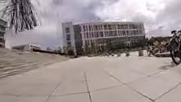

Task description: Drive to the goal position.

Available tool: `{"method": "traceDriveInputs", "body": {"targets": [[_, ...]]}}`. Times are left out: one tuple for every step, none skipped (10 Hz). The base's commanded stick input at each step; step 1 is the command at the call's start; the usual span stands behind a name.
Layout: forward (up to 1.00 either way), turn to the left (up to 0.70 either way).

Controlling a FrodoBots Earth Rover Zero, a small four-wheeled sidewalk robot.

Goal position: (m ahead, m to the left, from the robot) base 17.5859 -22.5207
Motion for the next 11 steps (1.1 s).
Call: {"method": "traceDriveInputs", "body": {"targets": [[0.70,-0.17],[0.70,-0.15],[0.70,-0.13],[0.70,-0.11],[0.70,-0.06],[0.70,0.00],[0.70,0.00],[0.70,0.00],[0.70,0.00],[0.70,-0.07],[0.70,-0.10]]}}
